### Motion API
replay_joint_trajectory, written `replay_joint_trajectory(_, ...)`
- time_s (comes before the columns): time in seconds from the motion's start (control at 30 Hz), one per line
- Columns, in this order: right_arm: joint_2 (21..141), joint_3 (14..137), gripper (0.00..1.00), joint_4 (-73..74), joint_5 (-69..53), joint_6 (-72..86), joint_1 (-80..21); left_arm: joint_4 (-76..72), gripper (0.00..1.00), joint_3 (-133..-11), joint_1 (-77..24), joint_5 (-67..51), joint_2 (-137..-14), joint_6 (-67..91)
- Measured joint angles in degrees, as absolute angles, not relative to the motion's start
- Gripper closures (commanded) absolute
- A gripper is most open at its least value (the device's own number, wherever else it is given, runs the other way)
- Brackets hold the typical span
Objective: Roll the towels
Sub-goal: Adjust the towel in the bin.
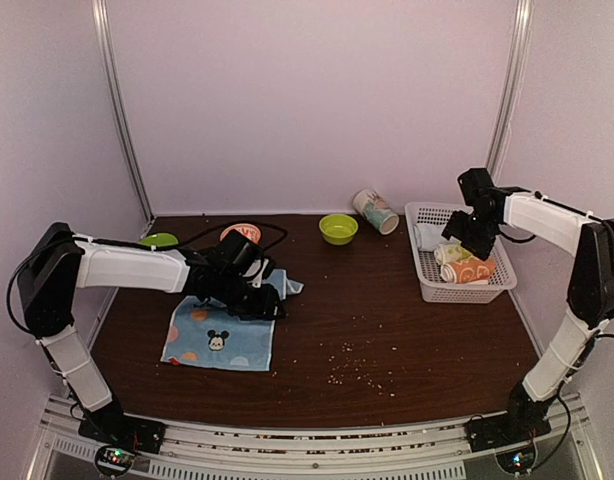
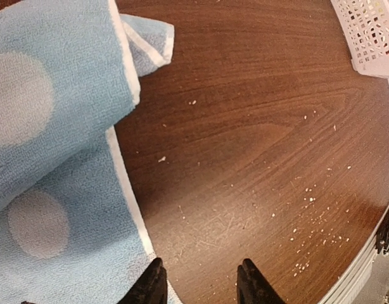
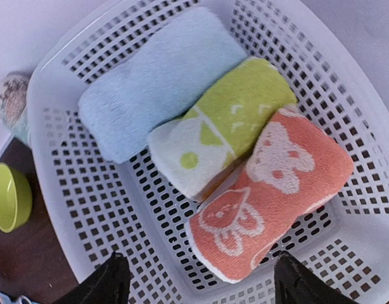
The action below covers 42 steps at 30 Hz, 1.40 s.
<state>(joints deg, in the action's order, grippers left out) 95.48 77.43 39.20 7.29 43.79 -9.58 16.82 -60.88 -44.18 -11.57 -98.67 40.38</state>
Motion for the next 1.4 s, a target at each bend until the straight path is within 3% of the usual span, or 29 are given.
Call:
replay_joint_trajectory(0.2, 98.45, 82.3, 0.53, 44.66, 7.25, 31.09, -14.87, 16.99, 0.61, -61.19, -44.18, -11.55, -99.29, 40.1)
replay_joint_trajectory(0.3, 100.86, 82.54, 0.52, 46.48, 7.64, 27.64, -16.23, 17.23, 0.61, -61.21, -44.18, -11.57, -99.39, 40.07)
replay_joint_trajectory(0.57, 106.1, 82.54, 0.36, 50.15, 11.0, 23.44, -16.19, 17.5, 0.61, -61.19, -44.18, -11.55, -99.39, 39.94)
replay_joint_trajectory(0.87, 106.72, 83.07, 0.32, 50.87, 16.6, 23.07, -16.19, 17.52, 0.61, -61.19, -44.18, -11.57, -99.42, 39.51)
replay_joint_trajectory(1.4, 112.07, 85.65, 0.44, 50.92, 20.45, 23.75, -13.61, 17.63, 0.61, -61.19, -44.18, -11.64, -100.53, 39.2)
